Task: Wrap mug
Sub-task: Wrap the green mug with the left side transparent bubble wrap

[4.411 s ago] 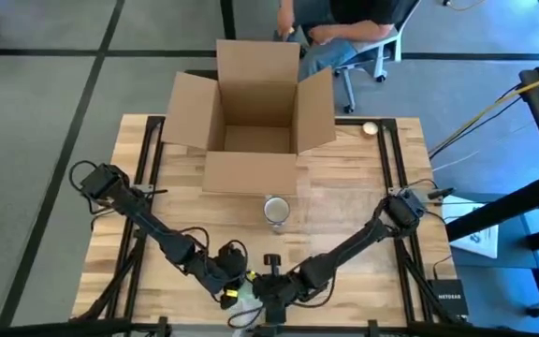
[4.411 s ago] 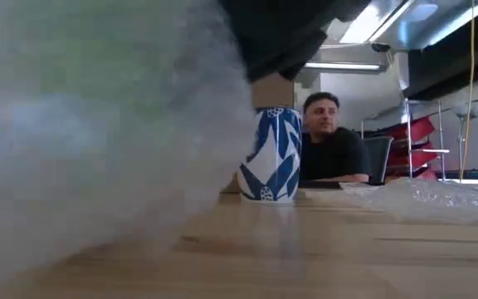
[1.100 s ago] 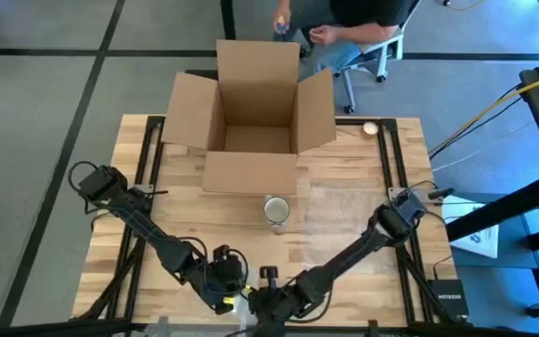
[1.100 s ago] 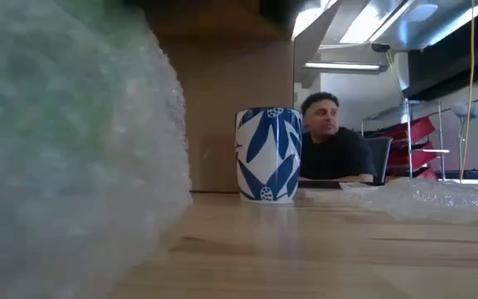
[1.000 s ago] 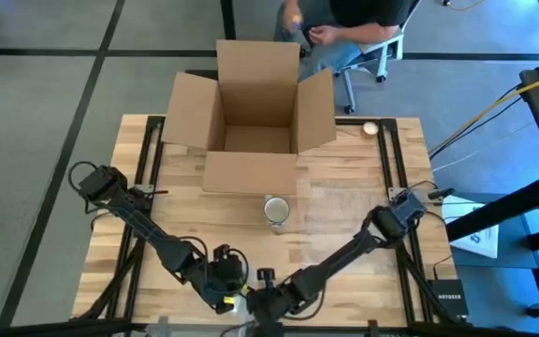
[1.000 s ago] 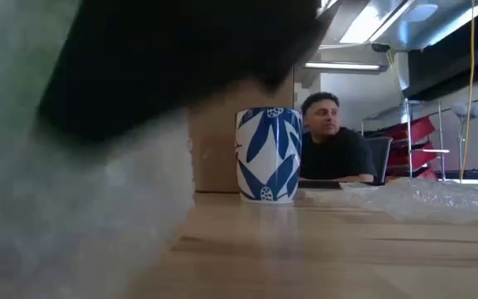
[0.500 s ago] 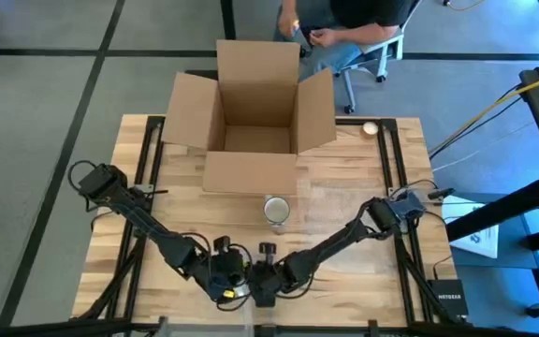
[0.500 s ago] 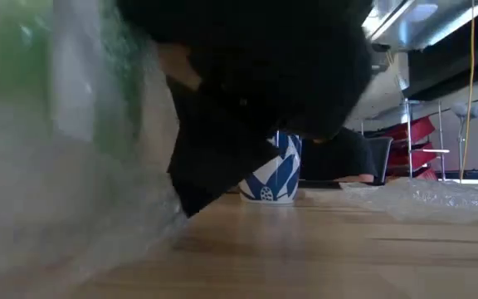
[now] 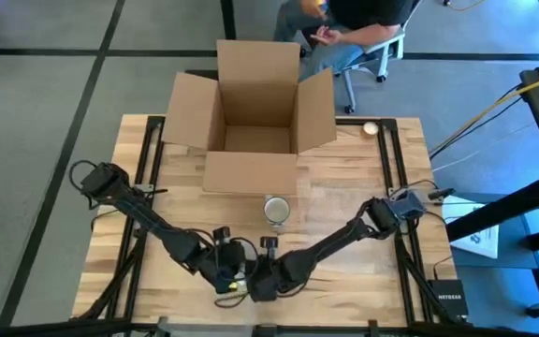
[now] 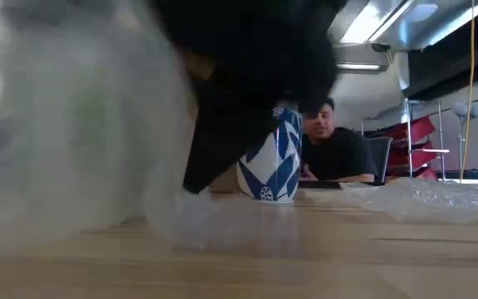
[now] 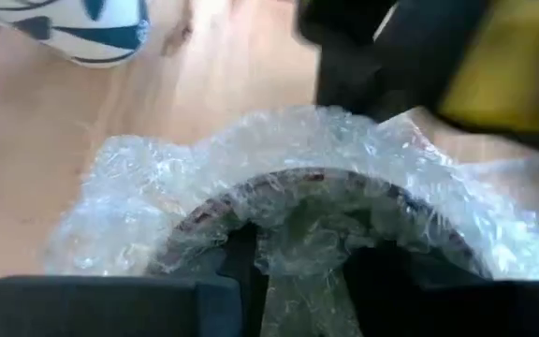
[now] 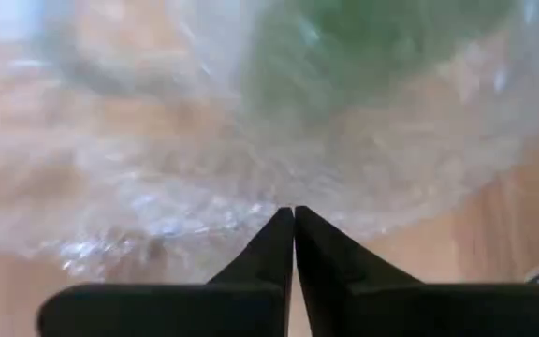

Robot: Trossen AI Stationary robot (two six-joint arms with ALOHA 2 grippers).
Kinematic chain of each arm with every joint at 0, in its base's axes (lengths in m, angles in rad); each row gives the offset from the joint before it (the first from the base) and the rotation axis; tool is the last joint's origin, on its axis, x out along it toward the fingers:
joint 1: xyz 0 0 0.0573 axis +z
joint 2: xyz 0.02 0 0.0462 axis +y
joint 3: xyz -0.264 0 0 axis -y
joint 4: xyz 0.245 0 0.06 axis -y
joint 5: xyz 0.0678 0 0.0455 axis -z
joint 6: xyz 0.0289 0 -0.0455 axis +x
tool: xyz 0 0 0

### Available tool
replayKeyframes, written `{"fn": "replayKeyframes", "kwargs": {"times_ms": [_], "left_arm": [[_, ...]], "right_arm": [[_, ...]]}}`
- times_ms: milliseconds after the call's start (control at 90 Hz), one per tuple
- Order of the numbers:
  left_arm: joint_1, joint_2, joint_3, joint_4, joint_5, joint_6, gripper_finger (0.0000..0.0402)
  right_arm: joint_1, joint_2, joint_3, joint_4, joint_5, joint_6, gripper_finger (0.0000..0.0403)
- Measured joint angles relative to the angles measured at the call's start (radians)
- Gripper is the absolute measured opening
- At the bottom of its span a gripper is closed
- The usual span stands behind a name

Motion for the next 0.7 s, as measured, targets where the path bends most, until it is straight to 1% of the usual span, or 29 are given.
{"fn": "replayKeyframes", "kwargs": {"times_ms": [144,267,344,411,489,589,700], "left_arm": [[-0.002,0.002,0.053,0.005,0.005,0.063,0.0105],[-0.002,0.0,0.057,0.011,-0.003,0.082,0.0105],[-0.002,-0.004,0.06,0.02,-0.006,0.085,0.0105],[-0.003,-0.006,0.062,0.028,-0.008,0.09,0.0105],[-0.003,-0.001,0.054,-0.004,0.005,0.11,0.0105],[-0.002,0.002,0.05,0.001,0.008,0.109,0.0105],[-0.005,-0.001,0.035,0.017,0.014,0.105,0.0105]], "right_arm": [[0.01,-0.002,0.085,-0.113,0.008,0.003,0.0001],[0.022,-0.001,0.15,-0.229,0.024,0.007,0.0001],[0.032,0.002,0.189,-0.269,0.05,0.003,0.0001],[0.035,0.002,0.216,-0.304,0.048,0.0,0.0001],[0.036,-0.004,0.242,-0.301,0.05,0.002,0.0001],[0.035,-0.009,0.254,-0.289,0.079,0.003,0.0001],[0.035,-0.005,0.252,-0.254,0.077,0.003,0.0001]]}}
